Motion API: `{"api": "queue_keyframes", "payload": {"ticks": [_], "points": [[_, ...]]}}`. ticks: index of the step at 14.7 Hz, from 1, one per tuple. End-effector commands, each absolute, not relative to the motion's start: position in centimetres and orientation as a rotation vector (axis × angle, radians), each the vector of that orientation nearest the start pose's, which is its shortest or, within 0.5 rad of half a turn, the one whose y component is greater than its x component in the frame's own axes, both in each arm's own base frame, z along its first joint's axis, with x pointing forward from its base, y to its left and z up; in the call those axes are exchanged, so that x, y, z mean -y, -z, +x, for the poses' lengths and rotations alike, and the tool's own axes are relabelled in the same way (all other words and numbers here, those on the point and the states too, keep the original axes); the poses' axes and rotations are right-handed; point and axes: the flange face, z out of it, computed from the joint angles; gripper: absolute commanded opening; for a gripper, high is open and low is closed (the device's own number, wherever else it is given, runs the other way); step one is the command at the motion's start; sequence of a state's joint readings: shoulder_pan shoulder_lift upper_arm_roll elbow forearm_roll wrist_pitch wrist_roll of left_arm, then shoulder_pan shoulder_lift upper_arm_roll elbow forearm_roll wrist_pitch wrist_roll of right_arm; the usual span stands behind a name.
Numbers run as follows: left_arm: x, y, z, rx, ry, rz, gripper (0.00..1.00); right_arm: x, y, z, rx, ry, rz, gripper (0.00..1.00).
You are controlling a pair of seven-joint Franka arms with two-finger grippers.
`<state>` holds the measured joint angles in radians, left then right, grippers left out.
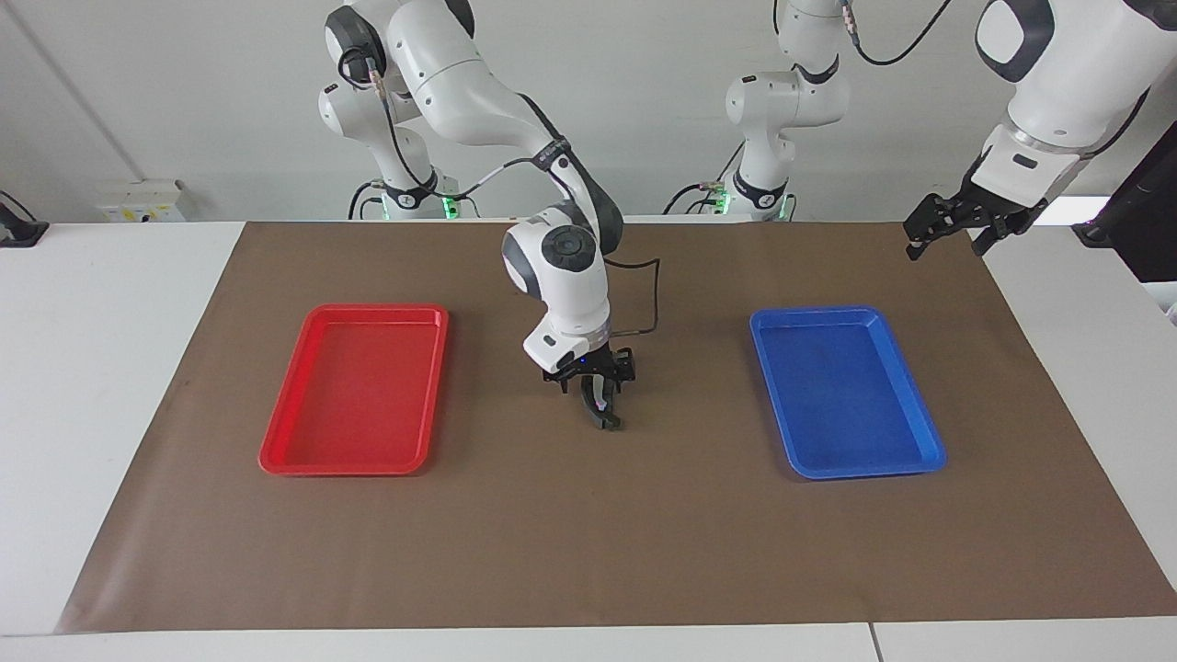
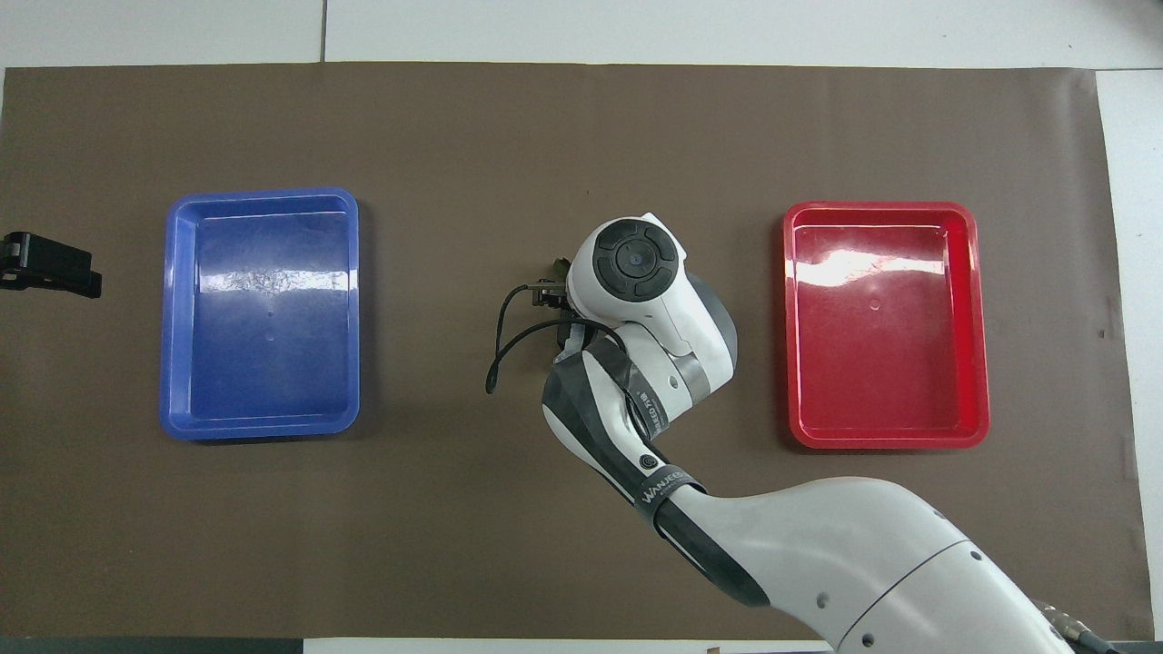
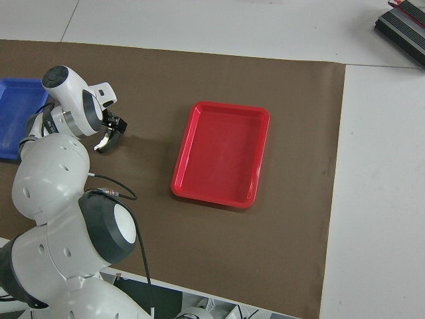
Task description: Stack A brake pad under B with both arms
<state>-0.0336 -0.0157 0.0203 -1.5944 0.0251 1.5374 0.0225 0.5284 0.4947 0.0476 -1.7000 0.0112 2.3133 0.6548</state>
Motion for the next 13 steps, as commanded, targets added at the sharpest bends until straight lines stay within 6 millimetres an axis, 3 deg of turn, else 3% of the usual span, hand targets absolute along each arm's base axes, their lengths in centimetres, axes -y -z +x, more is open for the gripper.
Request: {"api": "queue_keyframes", "payload": {"ticks": [1, 4, 7, 9, 13], "points": [[0.2, -62.2, 54.4, -0.061, -0.075, -3.121, 0.99, -33.0, -36.6, 58.8, -0.214, 0.204, -3.065, 0.99], [0.2, -62.2, 54.4, -0.061, -0.075, -3.121, 0.99, -26.1, -41.0, 61.1, -0.281, 0.275, -3.09, 0.99], [0.3, -62.2, 54.4, -0.064, -0.075, -3.121, 0.99, -19.1, -45.2, 61.9, -0.274, 0.259, -3.125, 0.99], [0.2, -62.2, 54.4, -0.061, -0.075, -3.121, 0.99, -14.8, -47.6, 61.6, -0.247, 0.212, -3.16, 0.99], [0.2, -62.2, 54.4, -0.061, -0.075, -3.121, 0.99, -8.2, -50.9, 59.5, -0.244, 0.071, -3.207, 0.99]]}}
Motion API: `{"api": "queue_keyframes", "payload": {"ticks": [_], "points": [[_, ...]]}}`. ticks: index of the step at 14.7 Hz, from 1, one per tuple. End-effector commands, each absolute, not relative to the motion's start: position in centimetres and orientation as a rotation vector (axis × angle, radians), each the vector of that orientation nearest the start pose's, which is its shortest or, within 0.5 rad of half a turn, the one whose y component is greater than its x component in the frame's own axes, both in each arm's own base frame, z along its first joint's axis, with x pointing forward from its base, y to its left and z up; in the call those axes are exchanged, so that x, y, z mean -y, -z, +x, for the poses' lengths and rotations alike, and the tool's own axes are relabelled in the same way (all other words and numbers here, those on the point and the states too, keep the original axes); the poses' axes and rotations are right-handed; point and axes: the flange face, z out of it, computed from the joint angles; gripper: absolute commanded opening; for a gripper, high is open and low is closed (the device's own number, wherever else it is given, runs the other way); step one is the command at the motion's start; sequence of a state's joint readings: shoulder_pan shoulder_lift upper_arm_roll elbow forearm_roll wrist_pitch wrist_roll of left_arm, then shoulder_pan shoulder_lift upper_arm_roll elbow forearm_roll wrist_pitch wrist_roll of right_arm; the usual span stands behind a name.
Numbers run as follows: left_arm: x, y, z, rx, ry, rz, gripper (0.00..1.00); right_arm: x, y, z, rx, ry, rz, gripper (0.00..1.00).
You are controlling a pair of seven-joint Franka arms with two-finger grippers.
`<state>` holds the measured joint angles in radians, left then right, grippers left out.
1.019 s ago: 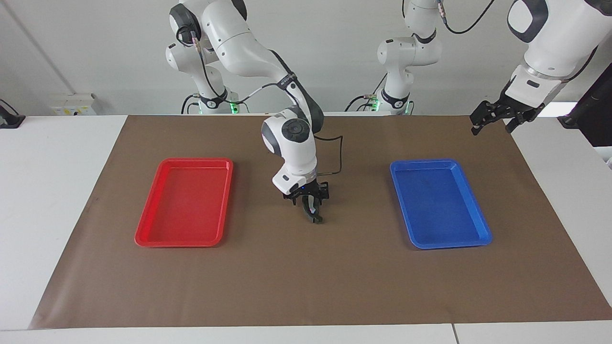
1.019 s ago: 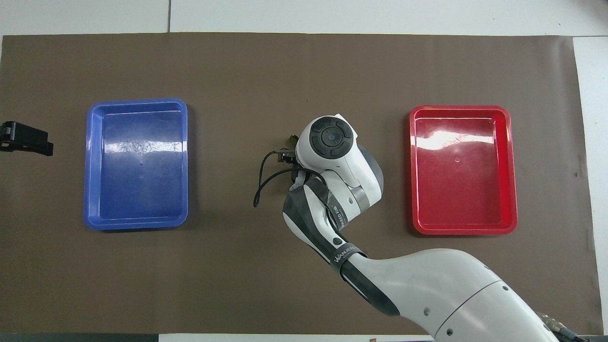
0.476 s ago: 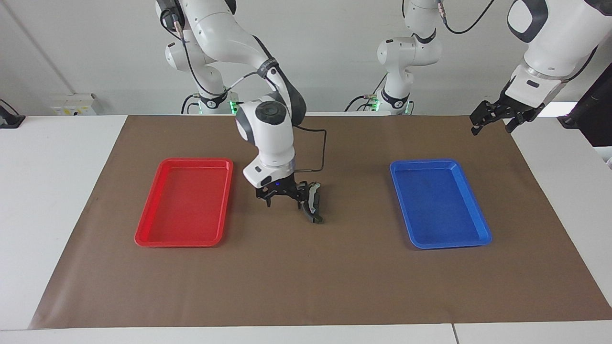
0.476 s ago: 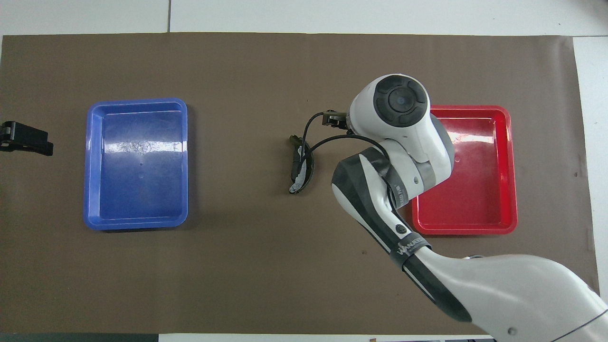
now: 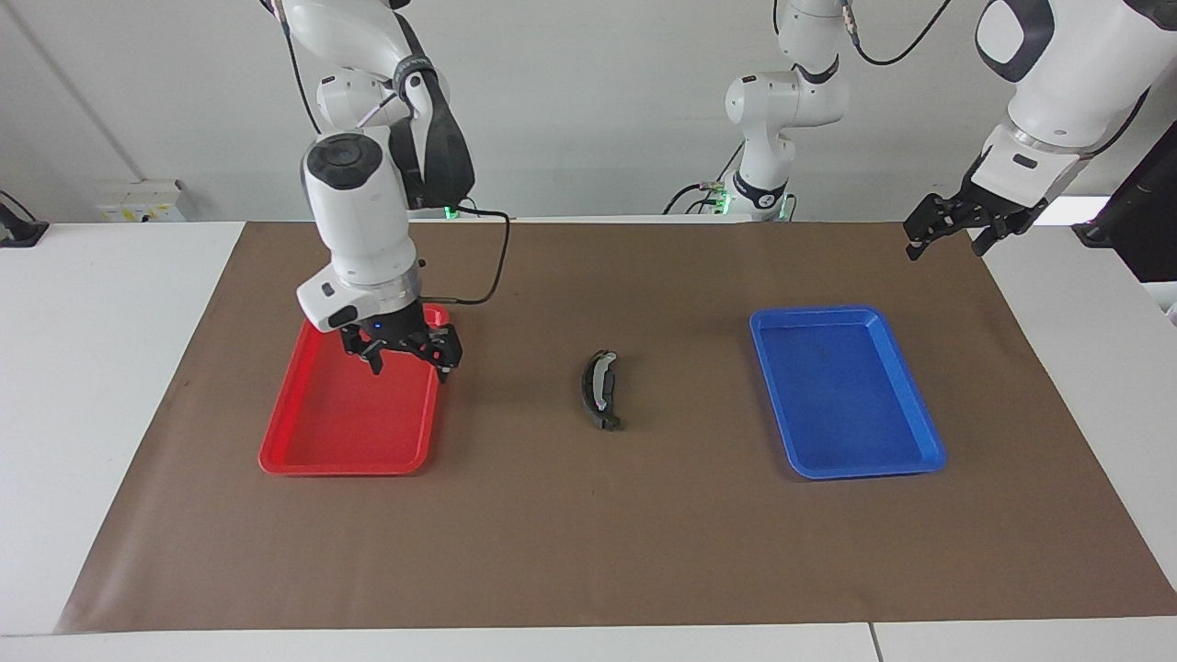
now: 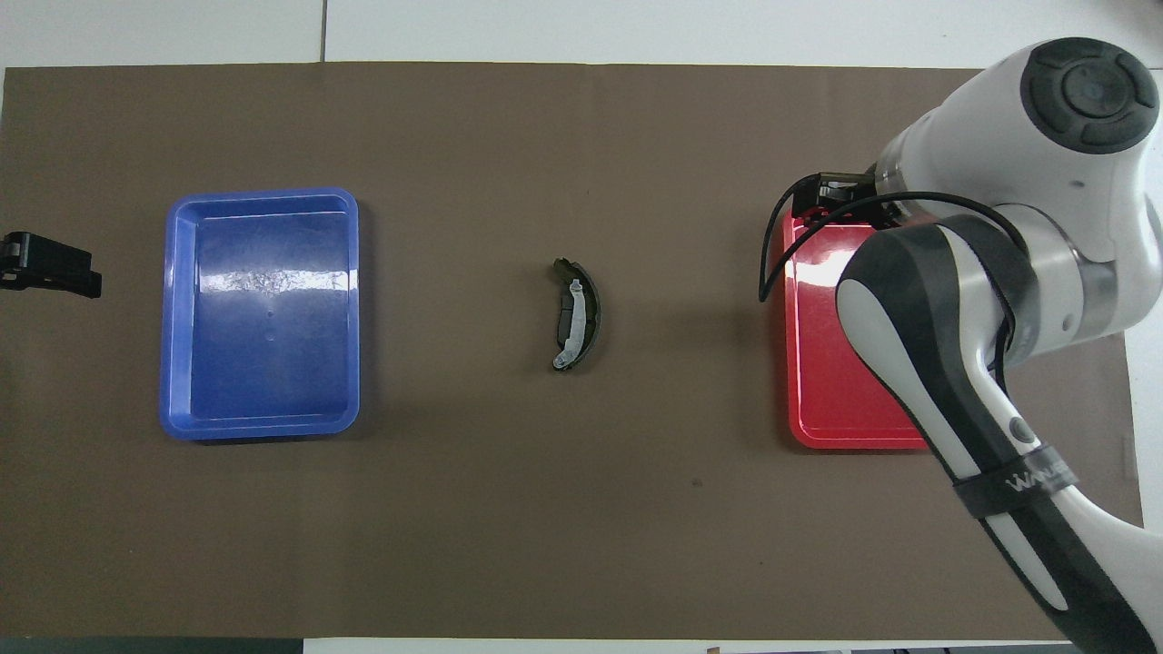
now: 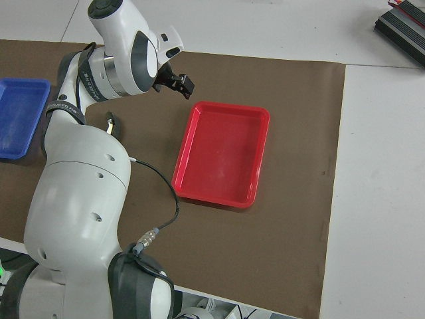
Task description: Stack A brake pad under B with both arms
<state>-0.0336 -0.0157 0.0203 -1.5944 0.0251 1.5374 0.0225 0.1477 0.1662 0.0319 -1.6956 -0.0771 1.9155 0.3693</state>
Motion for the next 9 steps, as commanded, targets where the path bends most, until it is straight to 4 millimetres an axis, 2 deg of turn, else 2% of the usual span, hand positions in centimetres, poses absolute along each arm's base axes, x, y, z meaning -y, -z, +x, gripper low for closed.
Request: {"api": "queue_keyframes", "payload": {"ticks": [1, 3, 6, 9], "points": [[0.2, -62.2, 54.4, -0.061, -0.075, -3.121, 0.99, -6.6, -51.6, 59.1, -0.262, 0.059, -3.208, 0.99], [0.2, -62.2, 54.4, -0.061, -0.075, -3.121, 0.99, -3.7, -53.5, 58.3, -0.266, 0.049, -3.201, 0.99], [0.3, -62.2, 54.4, -0.064, -0.075, -3.121, 0.99, -0.4, -55.8, 56.6, -0.302, 0.016, -3.187, 0.99], [0.2, -62.2, 54.4, -0.061, -0.075, -3.121, 0.99, 0.3, -59.2, 55.2, -0.334, 0.067, -3.182, 0.99]]}}
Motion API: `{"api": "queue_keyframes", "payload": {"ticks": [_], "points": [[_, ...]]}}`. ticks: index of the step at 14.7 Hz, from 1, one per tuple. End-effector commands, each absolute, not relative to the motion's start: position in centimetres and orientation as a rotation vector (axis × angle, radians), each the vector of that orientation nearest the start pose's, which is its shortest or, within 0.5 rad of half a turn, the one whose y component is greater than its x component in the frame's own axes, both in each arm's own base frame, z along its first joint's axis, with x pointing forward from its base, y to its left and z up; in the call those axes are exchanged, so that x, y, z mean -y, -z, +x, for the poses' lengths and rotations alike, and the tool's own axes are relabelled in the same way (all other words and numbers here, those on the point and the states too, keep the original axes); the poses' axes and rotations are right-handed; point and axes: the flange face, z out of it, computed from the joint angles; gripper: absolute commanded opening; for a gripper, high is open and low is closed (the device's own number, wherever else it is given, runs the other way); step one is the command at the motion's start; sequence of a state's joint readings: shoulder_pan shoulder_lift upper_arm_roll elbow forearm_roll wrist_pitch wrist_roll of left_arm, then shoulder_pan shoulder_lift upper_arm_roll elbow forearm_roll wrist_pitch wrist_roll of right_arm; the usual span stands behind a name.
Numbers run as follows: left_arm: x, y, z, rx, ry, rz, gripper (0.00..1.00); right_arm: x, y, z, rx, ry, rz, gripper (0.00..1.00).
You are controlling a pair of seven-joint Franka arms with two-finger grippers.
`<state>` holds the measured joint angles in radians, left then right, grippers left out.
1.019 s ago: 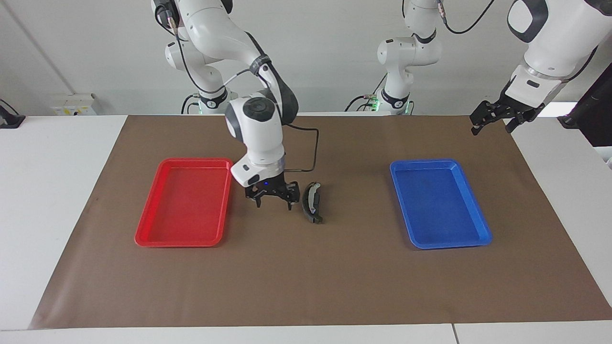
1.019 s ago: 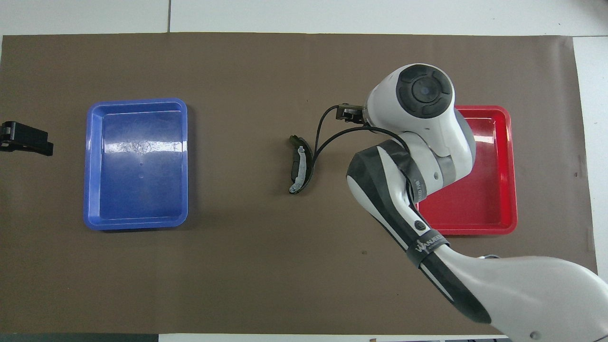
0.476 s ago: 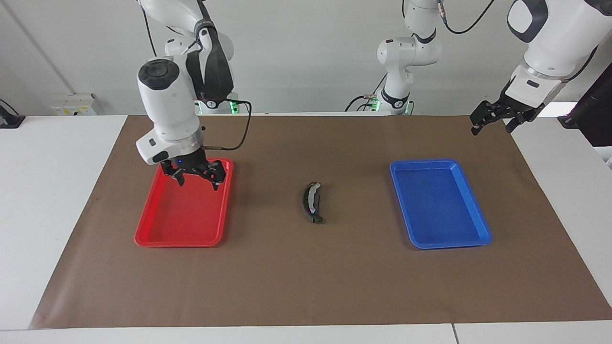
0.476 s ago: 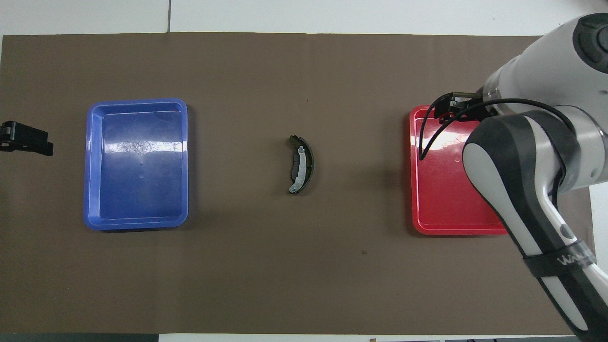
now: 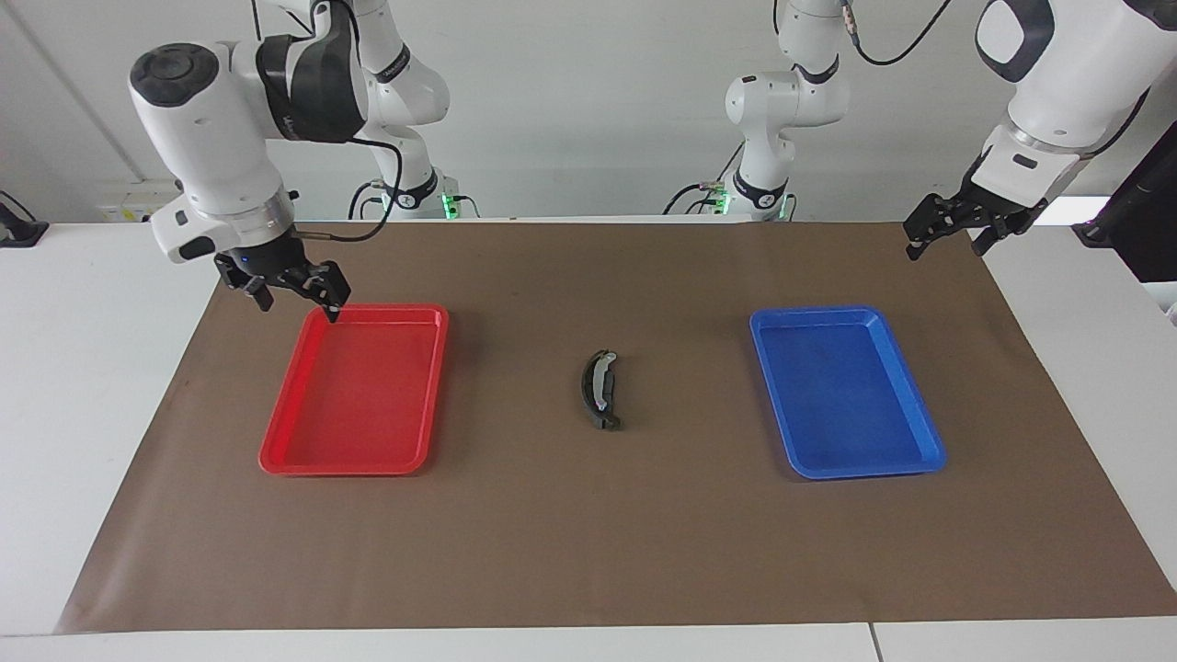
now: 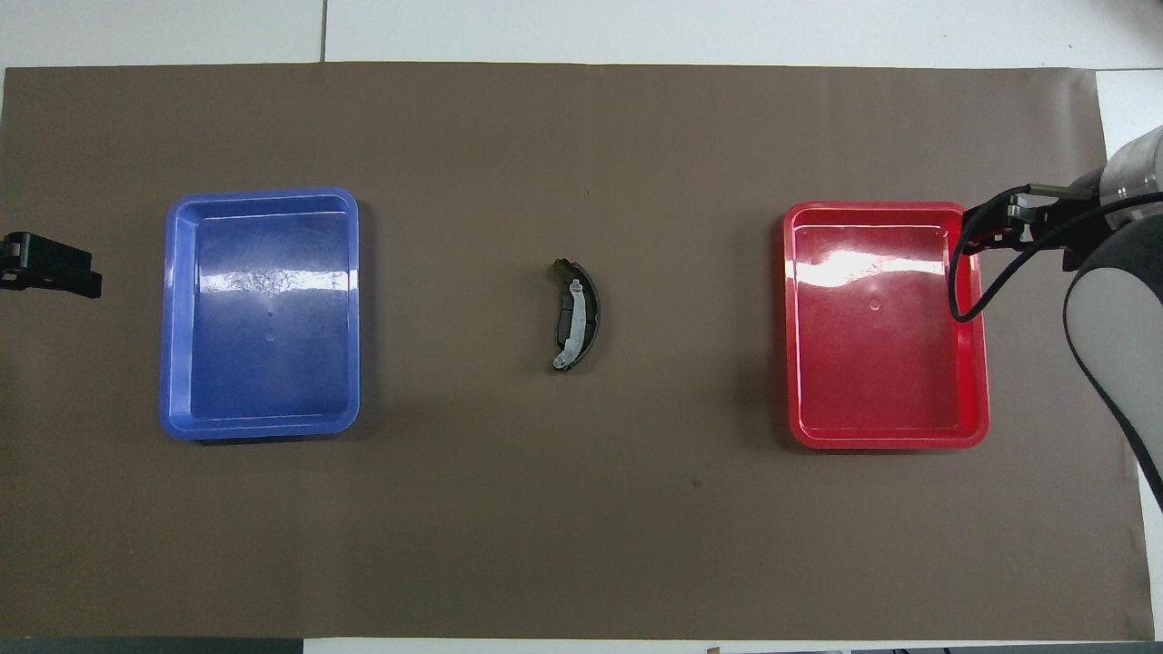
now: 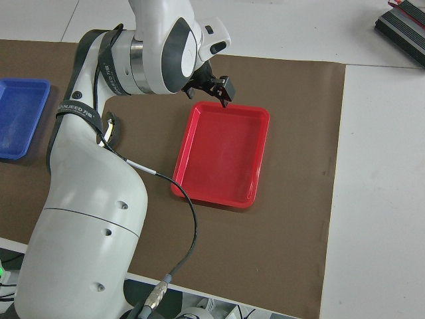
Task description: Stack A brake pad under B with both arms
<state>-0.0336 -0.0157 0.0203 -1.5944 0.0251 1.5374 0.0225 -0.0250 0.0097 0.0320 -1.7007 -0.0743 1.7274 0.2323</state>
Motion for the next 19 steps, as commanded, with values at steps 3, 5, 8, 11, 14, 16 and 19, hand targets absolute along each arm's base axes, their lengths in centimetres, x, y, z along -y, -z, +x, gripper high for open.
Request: {"api": "queue_keyframes", "payload": {"ticks": [3, 5, 8, 11, 14, 16, 19], "points": [[0.3, -62.2, 54.4, -0.064, -0.075, -3.121, 0.99, 1.5, -61.9, 54.9, -0.359, 0.046, -3.181, 0.99], [0.2, -62.2, 54.4, -0.061, -0.077, -3.121, 0.99, 1.6, -62.2, 55.1, -0.317, 0.028, -3.186, 0.99], [0.2, -62.2, 54.4, -0.061, -0.075, -3.121, 0.99, 1.1, -62.1, 55.0, -0.305, 0.004, -3.187, 0.99], [0.3, -62.2, 54.4, -0.064, -0.075, -3.121, 0.99, 1.1, -62.0, 54.6, -0.306, -0.021, -3.187, 0.99], [0.3, -62.2, 54.4, -0.064, -0.075, -3.121, 0.99, 0.7, -61.8, 54.5, -0.291, -0.024, -3.187, 0.99], [0.2, -62.2, 54.4, -0.061, -0.075, -3.121, 0.99, 0.9, -61.9, 54.4, -0.299, -0.031, -3.186, 0.99], [0.2, -62.2, 54.4, -0.061, -0.075, -3.121, 0.99, 1.0, -61.8, 54.4, -0.299, -0.041, -3.186, 0.99]]}}
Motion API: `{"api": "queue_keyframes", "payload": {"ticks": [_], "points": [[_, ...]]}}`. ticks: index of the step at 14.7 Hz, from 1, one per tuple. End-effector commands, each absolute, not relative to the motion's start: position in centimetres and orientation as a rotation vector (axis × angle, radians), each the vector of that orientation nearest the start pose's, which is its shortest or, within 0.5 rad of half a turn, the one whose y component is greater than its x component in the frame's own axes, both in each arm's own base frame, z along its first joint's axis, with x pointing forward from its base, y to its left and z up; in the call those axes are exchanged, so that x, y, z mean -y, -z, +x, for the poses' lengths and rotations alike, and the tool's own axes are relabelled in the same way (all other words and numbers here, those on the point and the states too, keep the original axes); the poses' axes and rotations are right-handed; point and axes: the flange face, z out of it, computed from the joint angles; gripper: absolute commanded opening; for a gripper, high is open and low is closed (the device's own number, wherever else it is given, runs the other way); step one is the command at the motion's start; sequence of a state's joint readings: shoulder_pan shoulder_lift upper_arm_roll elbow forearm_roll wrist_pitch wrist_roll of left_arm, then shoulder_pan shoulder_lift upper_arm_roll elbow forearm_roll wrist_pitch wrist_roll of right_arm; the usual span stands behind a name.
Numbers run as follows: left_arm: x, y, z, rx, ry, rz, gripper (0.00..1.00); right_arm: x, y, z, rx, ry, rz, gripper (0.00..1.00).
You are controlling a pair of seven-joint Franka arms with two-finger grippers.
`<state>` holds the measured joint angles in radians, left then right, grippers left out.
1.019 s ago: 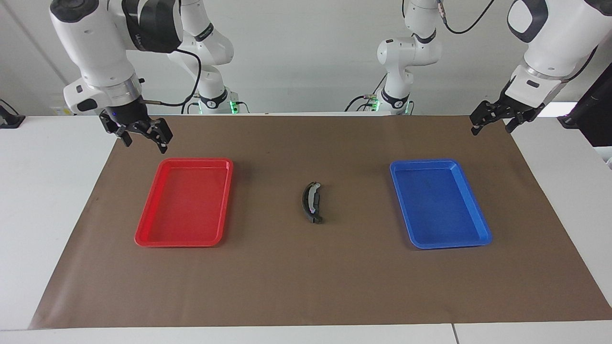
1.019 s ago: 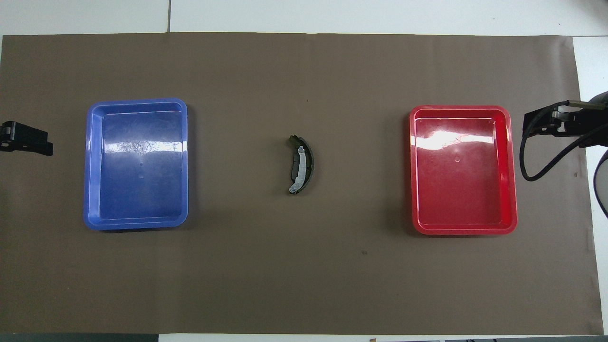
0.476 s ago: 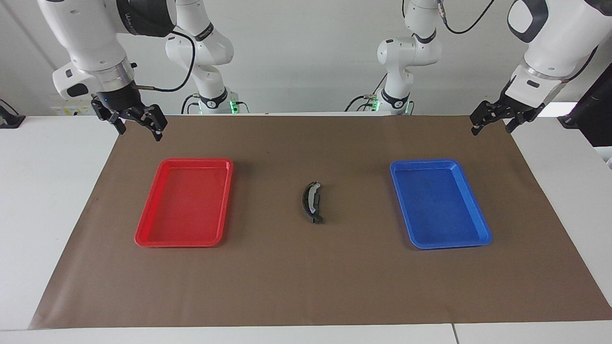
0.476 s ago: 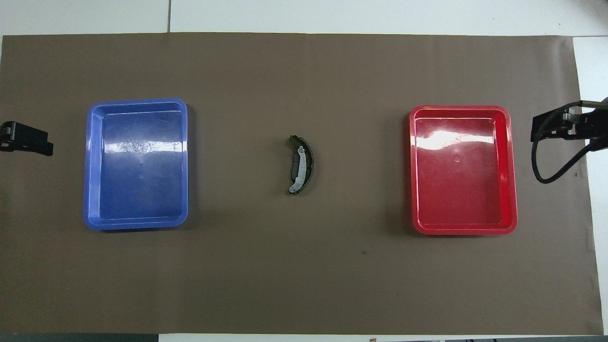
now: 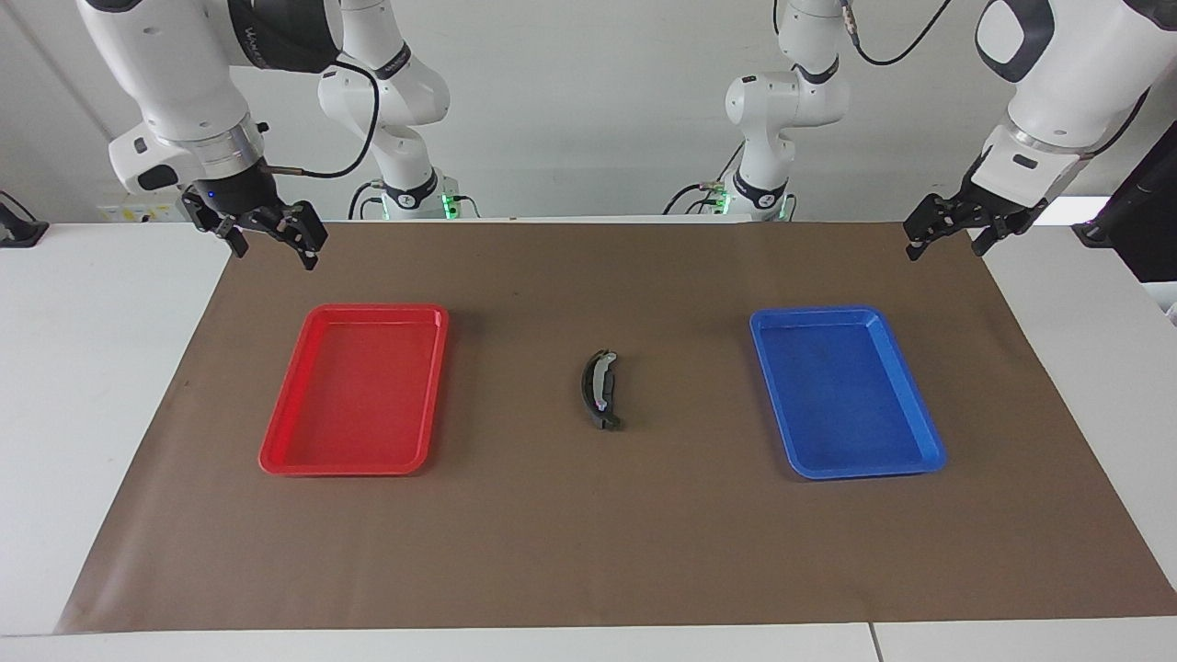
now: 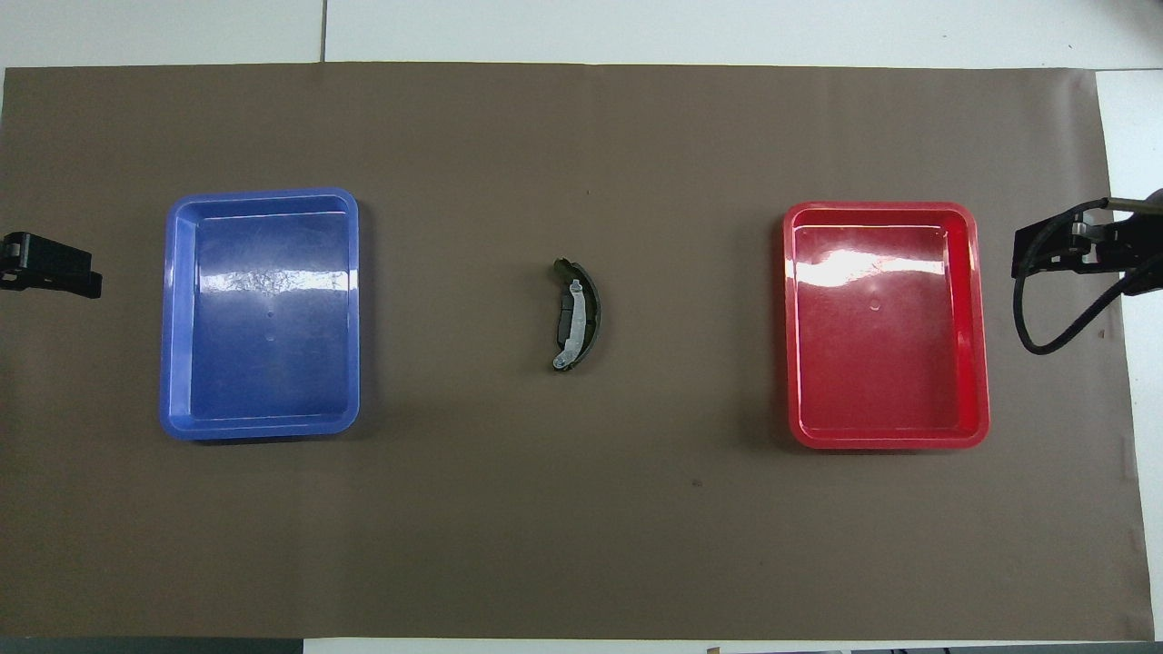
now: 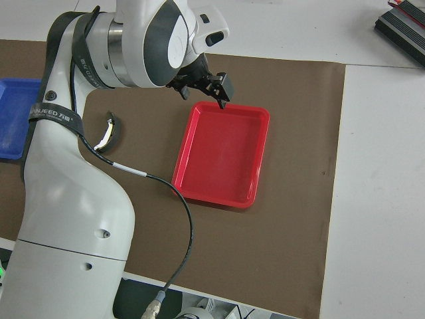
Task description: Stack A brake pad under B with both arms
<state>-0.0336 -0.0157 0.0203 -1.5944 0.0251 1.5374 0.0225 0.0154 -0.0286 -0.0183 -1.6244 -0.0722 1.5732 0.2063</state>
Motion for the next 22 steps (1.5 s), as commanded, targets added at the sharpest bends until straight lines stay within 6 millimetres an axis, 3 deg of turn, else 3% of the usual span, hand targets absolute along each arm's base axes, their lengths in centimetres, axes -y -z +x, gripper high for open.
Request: {"api": "queue_keyframes", "payload": {"ticks": [1, 8, 9, 22], "points": [[0.2, -62.2, 54.4, -0.061, -0.075, -3.121, 0.99, 1.0, -61.8, 54.3, -0.301, -0.043, -3.185, 0.99], [0.3, -62.2, 54.4, -0.064, -0.075, -3.121, 0.99, 0.6, -62.0, 54.5, -0.297, -0.071, -3.175, 0.99], [0.2, -62.2, 54.4, -0.061, -0.075, -3.121, 0.99, 1.0, -62.8, 54.1, -0.32, -0.099, -3.118, 0.99], [0.2, -62.2, 54.4, -0.061, -0.075, -3.121, 0.99, 0.6, -62.8, 54.2, -0.293, -0.105, -3.138, 0.99]]}}
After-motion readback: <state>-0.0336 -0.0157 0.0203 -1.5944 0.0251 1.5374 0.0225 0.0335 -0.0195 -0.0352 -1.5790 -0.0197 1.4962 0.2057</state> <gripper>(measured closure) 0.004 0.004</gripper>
